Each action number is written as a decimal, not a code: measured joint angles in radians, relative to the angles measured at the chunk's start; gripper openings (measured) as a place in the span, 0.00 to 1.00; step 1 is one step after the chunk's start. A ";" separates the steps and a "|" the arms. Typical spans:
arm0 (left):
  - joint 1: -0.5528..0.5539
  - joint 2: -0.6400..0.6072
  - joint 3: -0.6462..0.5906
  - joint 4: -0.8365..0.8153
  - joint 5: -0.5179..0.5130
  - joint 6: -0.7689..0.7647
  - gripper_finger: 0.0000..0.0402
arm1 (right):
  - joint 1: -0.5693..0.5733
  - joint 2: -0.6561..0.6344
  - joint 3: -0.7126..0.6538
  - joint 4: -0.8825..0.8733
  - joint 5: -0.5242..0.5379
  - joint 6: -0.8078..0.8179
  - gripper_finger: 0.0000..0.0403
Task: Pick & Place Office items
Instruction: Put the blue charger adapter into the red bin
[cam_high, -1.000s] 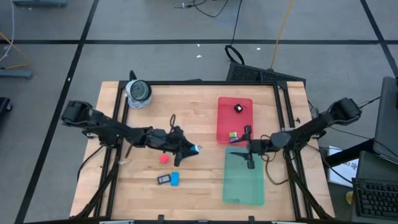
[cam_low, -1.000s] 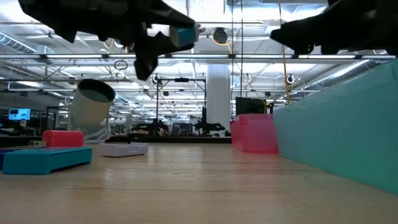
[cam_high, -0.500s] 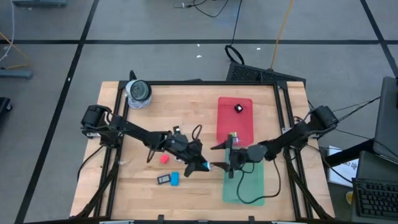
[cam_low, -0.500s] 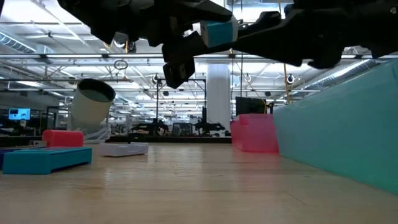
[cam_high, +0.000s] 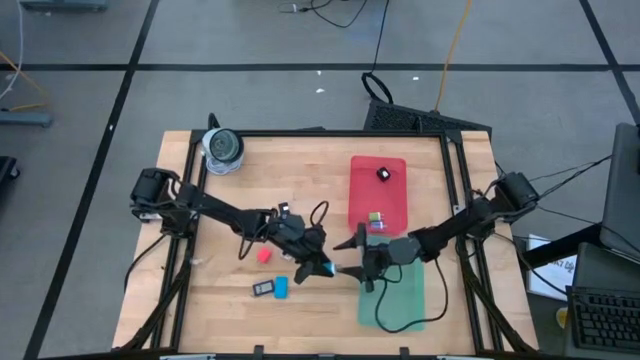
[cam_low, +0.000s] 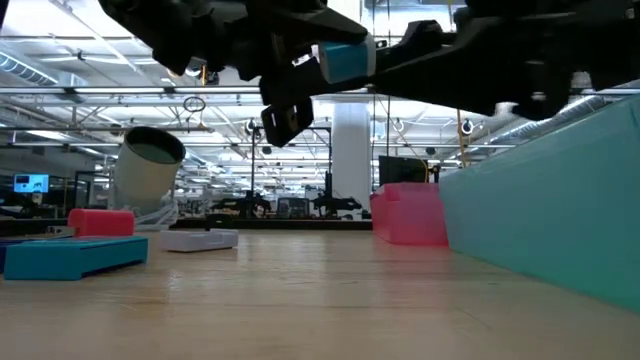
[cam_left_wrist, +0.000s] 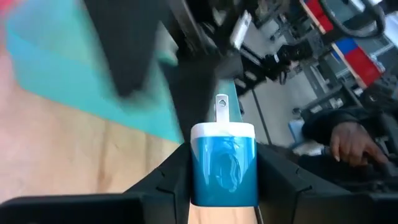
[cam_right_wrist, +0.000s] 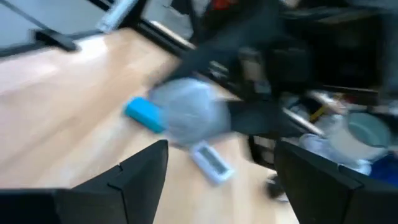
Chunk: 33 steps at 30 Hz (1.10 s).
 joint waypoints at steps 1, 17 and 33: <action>0.003 -0.001 0.000 0.003 0.008 0.003 0.33 | 0.002 -0.006 0.000 -0.022 -0.003 0.010 0.69; 0.024 -0.001 0.001 0.019 -0.041 -0.029 0.33 | 0.007 -0.034 0.008 -0.055 0.000 0.001 0.69; 0.031 -0.001 0.001 0.016 -0.036 -0.038 0.34 | 0.006 0.015 0.066 -0.052 0.007 -0.088 0.52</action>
